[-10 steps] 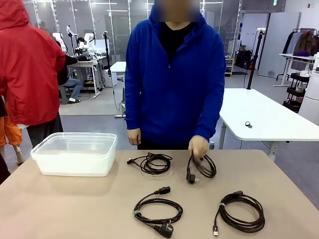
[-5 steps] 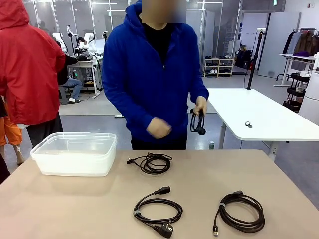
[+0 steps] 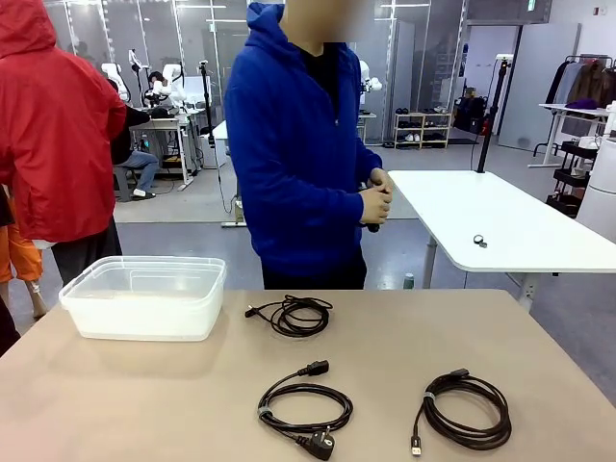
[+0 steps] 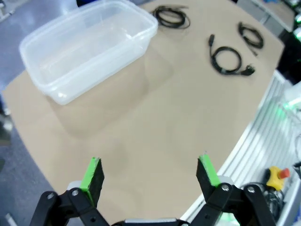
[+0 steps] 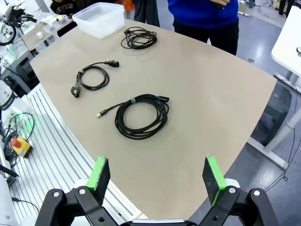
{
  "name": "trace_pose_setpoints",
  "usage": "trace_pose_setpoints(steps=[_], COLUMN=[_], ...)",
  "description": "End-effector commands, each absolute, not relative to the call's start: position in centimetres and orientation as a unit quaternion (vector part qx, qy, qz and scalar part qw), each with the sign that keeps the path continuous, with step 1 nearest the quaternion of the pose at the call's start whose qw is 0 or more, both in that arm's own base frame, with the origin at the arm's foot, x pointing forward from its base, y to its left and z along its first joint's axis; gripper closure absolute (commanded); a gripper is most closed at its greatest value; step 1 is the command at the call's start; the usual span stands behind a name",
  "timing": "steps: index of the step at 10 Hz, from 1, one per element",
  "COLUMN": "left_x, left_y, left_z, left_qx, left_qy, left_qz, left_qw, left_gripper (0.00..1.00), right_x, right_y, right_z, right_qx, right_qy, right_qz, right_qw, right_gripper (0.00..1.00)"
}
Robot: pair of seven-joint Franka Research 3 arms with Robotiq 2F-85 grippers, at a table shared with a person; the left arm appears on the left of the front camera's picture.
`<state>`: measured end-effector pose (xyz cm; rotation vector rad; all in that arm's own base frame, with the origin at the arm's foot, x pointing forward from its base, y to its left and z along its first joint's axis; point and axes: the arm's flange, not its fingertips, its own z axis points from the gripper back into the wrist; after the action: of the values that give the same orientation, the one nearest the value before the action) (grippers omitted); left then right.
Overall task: Organize and store the cables.
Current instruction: Place the Power Cable into the Organizing box.
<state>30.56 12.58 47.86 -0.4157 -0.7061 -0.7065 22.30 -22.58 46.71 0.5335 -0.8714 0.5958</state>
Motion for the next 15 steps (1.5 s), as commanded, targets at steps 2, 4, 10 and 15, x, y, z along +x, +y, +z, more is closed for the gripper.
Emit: trace_pose_setpoints(steps=[2,4,10,15], left_x=[32.3,32.7,32.2,33.0], left_y=[3.8,-1.8,-16.9,-18.6], left_z=[46.0,45.2,40.4,40.8], left_qx=[-0.195,-0.197,-0.150,-0.163], left_qy=[-0.309,-0.278,-0.160,-0.151], left_qz=[-0.385,-0.433,-0.467,-0.475], left_qw=[0.847,0.834,0.857,0.852], left_gripper=[0.00,0.00,0.00,0.00], right_x=[22.4,22.4,22.4,22.4], right_y=[-22.7,-22.7,-22.7,-22.7], right_z=[46.8,46.8,46.8,46.8], right_qx=[0.250,0.250,0.250,0.250], right_qy=[-0.417,-0.417,-0.417,-0.417], right_qz=[0.289,0.289,0.289,0.289], right_qw=[0.825,0.825,0.825,0.825], right_gripper=[0.00,0.00,0.00,0.00])
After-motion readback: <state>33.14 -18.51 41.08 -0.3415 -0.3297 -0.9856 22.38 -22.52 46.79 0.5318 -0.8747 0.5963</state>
